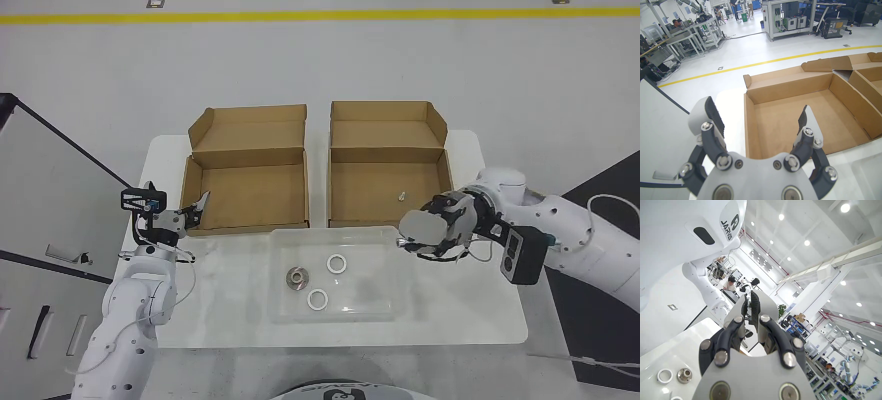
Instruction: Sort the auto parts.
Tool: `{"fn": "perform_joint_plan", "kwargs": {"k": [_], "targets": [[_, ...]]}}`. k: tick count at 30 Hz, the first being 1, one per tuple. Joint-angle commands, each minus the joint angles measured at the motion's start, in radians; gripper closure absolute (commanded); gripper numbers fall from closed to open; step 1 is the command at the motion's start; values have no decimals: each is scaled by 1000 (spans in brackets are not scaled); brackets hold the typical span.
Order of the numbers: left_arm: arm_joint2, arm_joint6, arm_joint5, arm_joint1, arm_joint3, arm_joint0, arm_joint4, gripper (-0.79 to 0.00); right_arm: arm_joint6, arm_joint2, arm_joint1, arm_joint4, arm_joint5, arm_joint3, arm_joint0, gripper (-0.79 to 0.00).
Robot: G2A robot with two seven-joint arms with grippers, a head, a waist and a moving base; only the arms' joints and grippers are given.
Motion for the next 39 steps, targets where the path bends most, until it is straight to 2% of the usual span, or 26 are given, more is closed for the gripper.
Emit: {"fn": "perform_joint_plan", "kwargs": {"k": [1, 9, 19, 29, 39], "targets": [[0, 0, 0, 0, 0, 0, 0, -785, 0, 0, 0, 0, 0, 0, 0, 0], [0, 0, 0, 0, 0, 0, 0, -785, 1, 56, -9, 121, -1, -30, -49, 0], [0, 0, 0, 0, 0, 0, 0, -785, -1, 113, -34, 320, 1, -212, -67, 0], [0, 0, 0, 0, 0, 0, 0, -785, -1, 152, -69, 414, 1, -329, -47, 0], [0, 0, 0, 0, 0, 0, 0, -785, 0, 132, -115, 437, 0, -350, 1, 0]]}}
